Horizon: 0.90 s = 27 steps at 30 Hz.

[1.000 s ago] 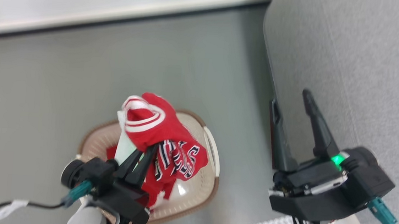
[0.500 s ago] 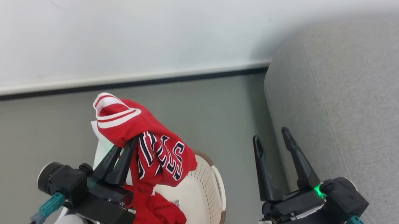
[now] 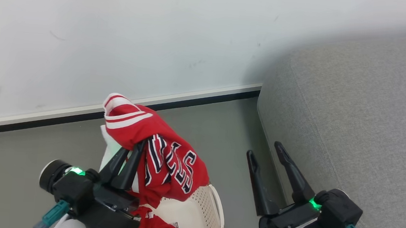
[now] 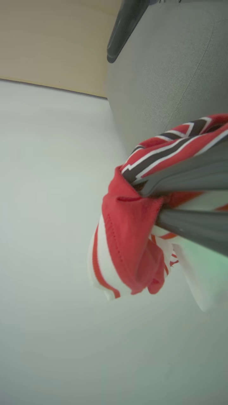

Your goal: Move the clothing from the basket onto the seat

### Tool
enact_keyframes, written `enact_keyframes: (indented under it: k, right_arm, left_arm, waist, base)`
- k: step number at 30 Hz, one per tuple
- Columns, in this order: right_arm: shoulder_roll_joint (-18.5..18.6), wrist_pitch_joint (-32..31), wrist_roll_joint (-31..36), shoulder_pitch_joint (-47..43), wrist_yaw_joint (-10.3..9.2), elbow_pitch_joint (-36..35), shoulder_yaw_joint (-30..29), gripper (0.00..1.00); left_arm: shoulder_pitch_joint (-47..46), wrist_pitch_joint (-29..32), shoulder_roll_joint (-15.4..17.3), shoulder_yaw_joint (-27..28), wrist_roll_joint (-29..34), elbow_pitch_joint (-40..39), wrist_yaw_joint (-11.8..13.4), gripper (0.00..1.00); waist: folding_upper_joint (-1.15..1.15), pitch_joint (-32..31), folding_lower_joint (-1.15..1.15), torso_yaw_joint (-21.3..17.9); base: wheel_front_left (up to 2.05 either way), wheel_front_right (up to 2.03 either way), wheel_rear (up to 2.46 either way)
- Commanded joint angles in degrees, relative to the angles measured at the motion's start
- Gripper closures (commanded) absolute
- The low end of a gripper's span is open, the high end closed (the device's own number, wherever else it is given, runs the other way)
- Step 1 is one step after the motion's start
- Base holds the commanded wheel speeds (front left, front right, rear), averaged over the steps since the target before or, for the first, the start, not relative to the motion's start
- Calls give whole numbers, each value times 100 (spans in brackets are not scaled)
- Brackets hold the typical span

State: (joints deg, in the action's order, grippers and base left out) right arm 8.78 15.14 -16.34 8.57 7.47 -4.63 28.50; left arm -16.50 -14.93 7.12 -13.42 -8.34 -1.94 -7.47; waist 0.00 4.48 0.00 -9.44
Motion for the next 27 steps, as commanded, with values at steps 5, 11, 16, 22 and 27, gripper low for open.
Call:
enact_keyframes:
  k: [5,11,16,22,27]
  right_arm:
    - [165,12,-156,187,4,122,301,0]
    - [313,11,-202,376,4,234,582,0]
    - [366,11,-291,481,4,368,739,0]
    - [431,11,-494,609,4,452,1012,0]
    - [493,11,-648,657,4,600,1224,0]
  left_arm:
    - [-245,-30,106,-357,44,-113,0,100]
    - [-527,-30,44,-817,104,-194,-1,100]
    - [-714,-30,-13,-1251,66,-255,-1,100]
    - [-903,-30,-29,-1790,-40,-283,-1,100]
    - [-1006,-30,-5,-2152,-165,-260,-1,100]
  waist:
    - [0,10,0,-16]
    - [0,-9,0,9]
    - [0,-13,0,16]
    - [0,12,0,9]
    - [0,-19,0,6]
  base:
    - [0,0,0]
    - [0,0,0]
    - [0,0,0]
    - [0,0,0]
    - [0,0,0]
